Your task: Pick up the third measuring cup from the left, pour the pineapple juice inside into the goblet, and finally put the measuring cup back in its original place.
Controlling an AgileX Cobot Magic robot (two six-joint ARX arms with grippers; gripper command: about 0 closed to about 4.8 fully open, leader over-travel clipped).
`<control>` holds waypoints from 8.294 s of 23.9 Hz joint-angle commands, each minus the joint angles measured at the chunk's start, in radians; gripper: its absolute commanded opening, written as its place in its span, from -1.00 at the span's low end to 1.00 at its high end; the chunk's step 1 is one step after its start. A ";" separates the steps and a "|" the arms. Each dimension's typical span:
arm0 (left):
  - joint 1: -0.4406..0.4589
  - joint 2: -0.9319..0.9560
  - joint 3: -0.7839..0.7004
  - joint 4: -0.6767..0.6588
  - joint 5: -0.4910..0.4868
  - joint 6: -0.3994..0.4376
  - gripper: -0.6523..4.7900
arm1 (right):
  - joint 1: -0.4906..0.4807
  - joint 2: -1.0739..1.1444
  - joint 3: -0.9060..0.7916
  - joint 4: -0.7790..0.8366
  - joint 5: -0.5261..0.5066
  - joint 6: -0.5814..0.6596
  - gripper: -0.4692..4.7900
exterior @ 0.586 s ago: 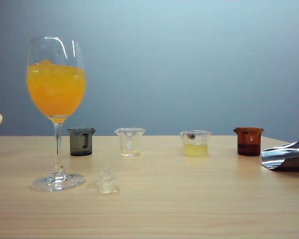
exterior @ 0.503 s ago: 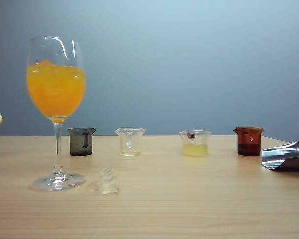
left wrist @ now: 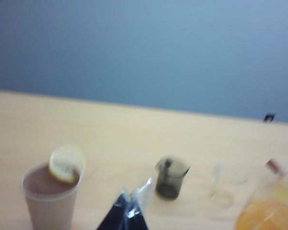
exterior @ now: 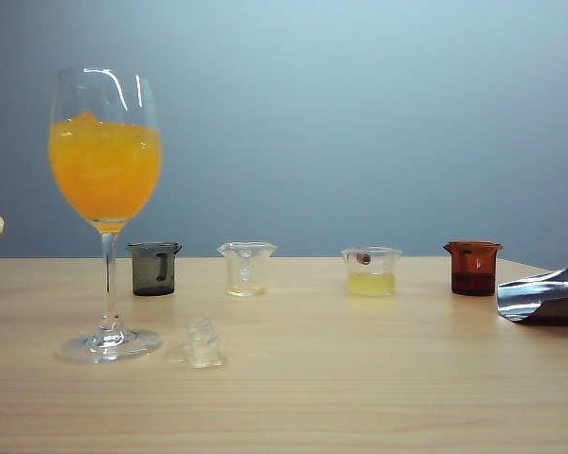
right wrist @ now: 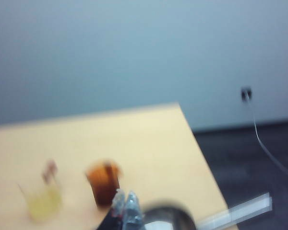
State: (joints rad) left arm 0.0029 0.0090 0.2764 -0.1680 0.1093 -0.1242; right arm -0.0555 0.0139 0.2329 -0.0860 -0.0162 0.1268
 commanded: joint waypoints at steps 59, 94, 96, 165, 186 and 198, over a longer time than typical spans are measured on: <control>-0.490 0.935 0.692 -0.222 0.034 0.179 -0.78 | 0.535 2.223 0.875 0.929 0.411 0.083 1.00; -0.490 0.703 0.731 -0.700 -0.100 0.119 -0.78 | 0.632 1.668 0.880 0.597 -0.058 -0.146 -0.50; -0.491 0.698 0.731 -0.702 -0.110 0.104 -0.78 | 0.670 1.646 0.880 0.584 -0.058 -0.151 -0.50; -0.539 0.697 0.725 -0.803 -0.158 0.136 -0.78 | 0.913 1.632 0.929 0.532 0.025 -1.107 -0.50; -0.539 0.702 0.719 -0.811 -0.158 0.135 -0.78 | 0.937 1.631 0.929 0.560 0.071 -1.207 -0.50; -0.539 0.702 0.719 -0.811 -0.158 0.135 -0.78 | 0.945 1.631 0.929 0.566 0.069 -1.317 -0.50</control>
State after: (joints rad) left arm -0.5362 0.7124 0.9943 -0.9848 -0.0460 0.0074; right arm 0.8837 1.6531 1.1530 0.4469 0.0528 -1.1847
